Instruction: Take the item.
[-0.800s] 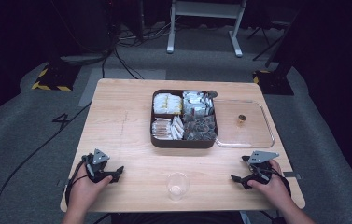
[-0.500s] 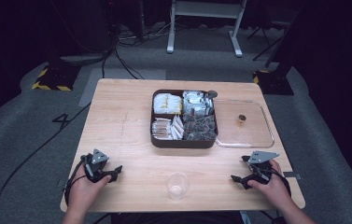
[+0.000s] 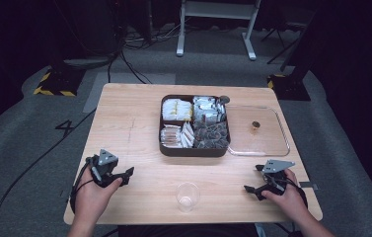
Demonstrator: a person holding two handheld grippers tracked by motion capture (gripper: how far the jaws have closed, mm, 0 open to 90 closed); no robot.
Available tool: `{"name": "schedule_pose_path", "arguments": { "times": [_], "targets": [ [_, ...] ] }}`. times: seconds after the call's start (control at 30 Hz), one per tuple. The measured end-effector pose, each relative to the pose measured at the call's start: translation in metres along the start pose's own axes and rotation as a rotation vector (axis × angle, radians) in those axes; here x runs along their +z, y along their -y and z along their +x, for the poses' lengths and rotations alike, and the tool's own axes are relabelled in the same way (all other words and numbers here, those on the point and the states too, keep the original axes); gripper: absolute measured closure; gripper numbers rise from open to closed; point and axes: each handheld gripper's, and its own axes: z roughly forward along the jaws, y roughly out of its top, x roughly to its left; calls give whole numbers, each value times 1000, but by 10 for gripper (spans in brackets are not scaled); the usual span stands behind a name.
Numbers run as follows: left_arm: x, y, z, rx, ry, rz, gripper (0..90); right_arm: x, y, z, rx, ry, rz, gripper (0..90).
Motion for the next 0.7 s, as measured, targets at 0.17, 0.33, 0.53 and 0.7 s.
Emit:
{"name": "schedule_pose_path", "arguments": {
  "times": [0.17, 0.33, 0.53, 0.7],
  "targets": [
    [-2, -21, -16, 2, 10, -28, 328, 0, 0, 0, -3, 2, -2, 28],
    [-1, -39, -30, -7, -39, -52, 289, 0, 0, 1, -4, 3, -3, 28],
    [2, -61, -41, 3, -48, -84, 274, 0, 0, 1, -6, 2, -3, 28],
    [7, -84, -48, -12, -60, -116, 295, 0, 1, 1, -6, 4, -2, 28]
  ]
}}
